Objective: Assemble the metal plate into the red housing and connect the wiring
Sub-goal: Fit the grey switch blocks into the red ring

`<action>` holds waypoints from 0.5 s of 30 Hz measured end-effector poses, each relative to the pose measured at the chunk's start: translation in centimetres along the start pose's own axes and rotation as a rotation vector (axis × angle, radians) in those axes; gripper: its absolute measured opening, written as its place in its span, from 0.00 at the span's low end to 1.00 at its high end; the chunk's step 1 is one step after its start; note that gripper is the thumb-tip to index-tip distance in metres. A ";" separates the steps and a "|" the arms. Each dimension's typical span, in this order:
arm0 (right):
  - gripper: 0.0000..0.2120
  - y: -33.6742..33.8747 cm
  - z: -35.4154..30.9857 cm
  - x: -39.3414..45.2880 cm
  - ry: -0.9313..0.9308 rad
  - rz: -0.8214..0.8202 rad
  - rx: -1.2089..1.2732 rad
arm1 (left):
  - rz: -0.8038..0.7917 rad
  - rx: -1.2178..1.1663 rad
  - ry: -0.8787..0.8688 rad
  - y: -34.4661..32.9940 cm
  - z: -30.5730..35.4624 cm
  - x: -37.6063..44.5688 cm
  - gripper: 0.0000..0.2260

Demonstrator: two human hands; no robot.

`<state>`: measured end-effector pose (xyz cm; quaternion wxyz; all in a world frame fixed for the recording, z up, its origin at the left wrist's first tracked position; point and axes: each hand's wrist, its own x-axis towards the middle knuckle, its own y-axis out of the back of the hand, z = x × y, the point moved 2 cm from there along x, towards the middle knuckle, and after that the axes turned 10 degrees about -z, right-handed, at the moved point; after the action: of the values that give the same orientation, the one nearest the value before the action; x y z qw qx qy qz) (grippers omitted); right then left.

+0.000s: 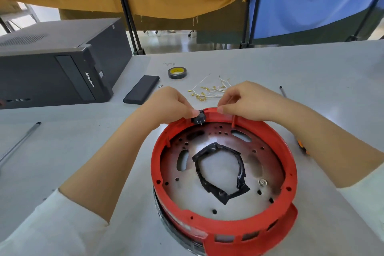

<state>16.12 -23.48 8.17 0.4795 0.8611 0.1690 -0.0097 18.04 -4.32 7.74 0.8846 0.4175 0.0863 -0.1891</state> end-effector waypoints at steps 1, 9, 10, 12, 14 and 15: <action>0.05 0.0 0.3 -0.4 -0.005 0.001 -0.016 | 0.019 -0.003 0.005 0.0 -0.3 -0.4 0.08; 0.13 0.1 1.1 -2.6 -0.103 -0.045 -0.231 | 0.094 0.168 0.071 0.6 -2.0 -3.5 0.05; 0.13 0.1 1.0 -2.6 -0.105 -0.053 -0.251 | 0.056 0.168 0.077 0.9 -2.0 -3.9 0.05; 0.11 -0.2 0.5 -2.4 -0.106 -0.037 -0.336 | 0.000 0.209 0.055 1.1 -1.7 -4.3 0.10; 0.12 -0.7 -0.4 -2.0 -0.086 0.029 -0.411 | 0.020 0.302 -0.041 0.9 -0.9 -3.9 0.14; 0.12 -1.2 -0.9 -1.7 -0.054 0.055 -0.405 | 0.022 0.293 -0.108 0.4 -0.5 -3.7 0.15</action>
<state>13.99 -22.64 8.02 0.6473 0.7508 0.1309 0.0144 14.88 -2.75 8.85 0.8194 0.5323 0.0056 -0.2123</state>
